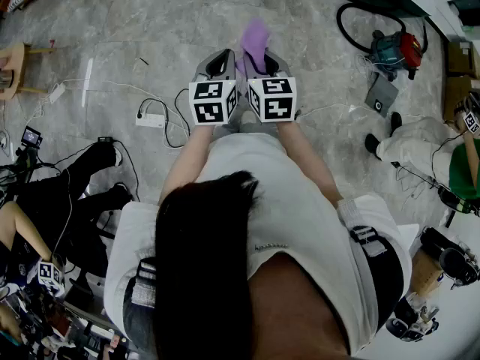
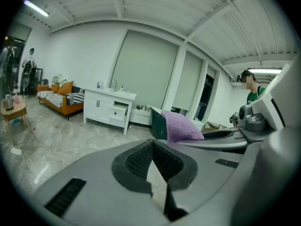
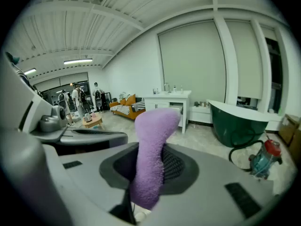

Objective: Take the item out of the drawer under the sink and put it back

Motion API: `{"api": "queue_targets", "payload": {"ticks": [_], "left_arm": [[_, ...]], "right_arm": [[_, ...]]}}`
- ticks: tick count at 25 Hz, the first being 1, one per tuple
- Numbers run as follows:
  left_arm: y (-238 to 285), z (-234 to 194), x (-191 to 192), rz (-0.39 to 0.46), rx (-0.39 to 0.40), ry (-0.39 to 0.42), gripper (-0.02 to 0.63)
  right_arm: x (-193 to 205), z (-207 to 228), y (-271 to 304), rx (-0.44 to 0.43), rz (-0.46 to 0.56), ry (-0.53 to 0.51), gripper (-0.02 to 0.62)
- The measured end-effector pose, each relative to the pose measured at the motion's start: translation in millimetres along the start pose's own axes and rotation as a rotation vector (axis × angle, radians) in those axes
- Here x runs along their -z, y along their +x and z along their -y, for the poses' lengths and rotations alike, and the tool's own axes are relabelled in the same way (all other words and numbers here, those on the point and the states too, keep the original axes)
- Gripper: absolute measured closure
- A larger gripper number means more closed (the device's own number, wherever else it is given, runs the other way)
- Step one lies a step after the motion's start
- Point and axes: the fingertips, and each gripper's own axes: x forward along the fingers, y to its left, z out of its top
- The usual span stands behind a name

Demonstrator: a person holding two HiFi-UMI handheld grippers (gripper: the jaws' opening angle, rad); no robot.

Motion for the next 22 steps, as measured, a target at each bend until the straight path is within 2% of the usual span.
{"api": "queue_targets", "payload": {"ticks": [22], "left_arm": [[1, -22, -4, 0.003, -0.005, -0.012, 0.603]], "right_arm": [[-6, -14, 16, -0.007, -0.004, 0.000, 0.486]]}}
